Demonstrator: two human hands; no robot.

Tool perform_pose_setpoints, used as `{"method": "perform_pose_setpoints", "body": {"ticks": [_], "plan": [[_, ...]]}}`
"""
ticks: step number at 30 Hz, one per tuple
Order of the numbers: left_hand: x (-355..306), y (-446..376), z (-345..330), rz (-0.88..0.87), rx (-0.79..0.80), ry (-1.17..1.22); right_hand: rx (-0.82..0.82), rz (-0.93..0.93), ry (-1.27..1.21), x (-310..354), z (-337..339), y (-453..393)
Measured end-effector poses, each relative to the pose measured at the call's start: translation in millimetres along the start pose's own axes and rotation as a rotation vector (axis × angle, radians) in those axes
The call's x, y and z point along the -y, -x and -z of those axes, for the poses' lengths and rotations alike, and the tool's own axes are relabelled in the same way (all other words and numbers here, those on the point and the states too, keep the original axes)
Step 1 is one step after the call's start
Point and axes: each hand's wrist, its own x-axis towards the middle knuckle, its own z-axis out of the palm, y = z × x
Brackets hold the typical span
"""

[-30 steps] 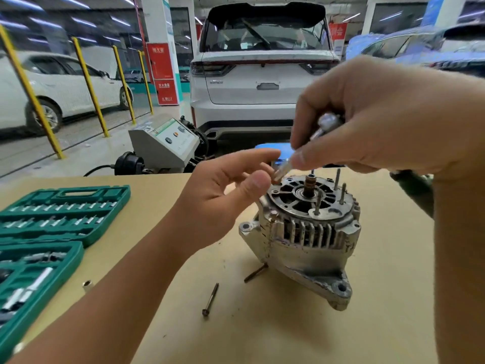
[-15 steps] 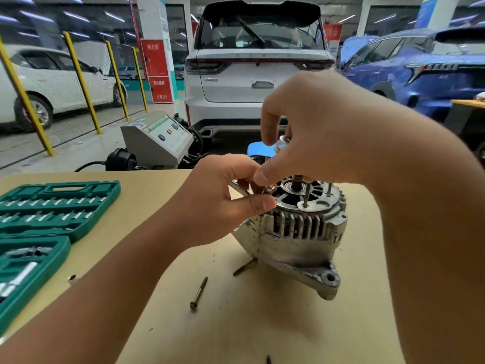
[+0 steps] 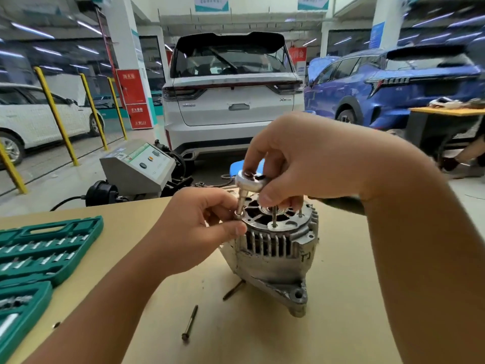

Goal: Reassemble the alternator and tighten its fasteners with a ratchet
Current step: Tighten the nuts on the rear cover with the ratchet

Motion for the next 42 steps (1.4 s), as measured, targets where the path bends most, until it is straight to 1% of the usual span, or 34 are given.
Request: {"method": "perform_pose_setpoints", "body": {"ticks": [3, 4, 7, 10, 15, 17, 20, 22, 24, 26, 29, 31, 34, 36, 38, 40, 41, 42], "plan": [[3.7, -0.5, 0.6, 0.029, -0.028, 0.032, -0.147, 0.055, 0.215, 7.4, -9.9, -9.4], [4.5, -1.1, 1.5, 0.019, -0.060, 0.017, -0.163, 0.071, 0.248, 11.1, -12.3, -10.8], [8.7, -1.7, 3.5, -0.072, -0.154, -0.023, -0.164, 0.102, 0.231, 15.4, -15.6, -12.3], [9.2, -1.3, -5.5, -0.067, -0.189, 0.122, -0.179, 0.081, 0.220, 12.8, -14.5, -12.3], [6.7, -2.5, -20.1, -0.003, -0.229, 0.401, -0.170, 0.056, 0.302, 13.2, -15.2, -15.0], [5.8, -3.6, -22.5, 0.010, -0.250, 0.456, -0.158, 0.070, 0.356, 12.0, -15.2, -15.0], [4.9, -3.8, -21.2, 0.016, -0.232, 0.411, -0.141, 0.075, 0.300, 8.4, -11.3, -12.0], [5.0, -2.9, -16.5, 0.027, -0.185, 0.404, -0.172, 0.080, 0.248, 8.6, -10.4, -12.4], [4.1, -1.8, -12.7, 0.042, -0.142, 0.464, -0.201, 0.066, 0.266, 10.5, -13.3, -15.2], [1.3, -1.3, -14.6, 0.054, -0.129, 0.489, -0.177, 0.052, 0.342, 12.6, -17.0, -17.6], [-2.1, -2.1, -20.3, 0.033, -0.178, 0.415, -0.118, 0.015, 0.405, 16.3, -10.4, -8.9], [-2.5, -1.3, -18.5, 0.008, -0.132, 0.393, -0.109, 0.013, 0.357, 16.7, -3.7, -2.2], [-3.6, -2.2, -10.9, 0.046, -0.019, 0.486, -0.150, 0.031, 0.315, 16.5, -6.6, -2.0], [-5.4, -3.4, -11.0, 0.063, -0.044, 0.478, -0.154, 0.033, 0.348, 16.9, -10.7, -5.8], [-2.5, -4.9, -13.6, -0.022, -0.140, 0.283, -0.110, 0.024, 0.366, 18.3, -8.5, -4.7], [1.8, -5.6, -12.3, -0.109, -0.193, 0.102, -0.024, 0.023, 0.371, 23.5, -3.3, -0.3], [3.6, -5.6, -10.5, -0.135, -0.198, 0.076, -0.008, 0.033, 0.366, 25.8, -1.6, 1.3], [4.5, -5.5, -8.6, -0.138, -0.187, 0.102, -0.017, 0.049, 0.358, 25.5, -1.8, 1.6]]}}
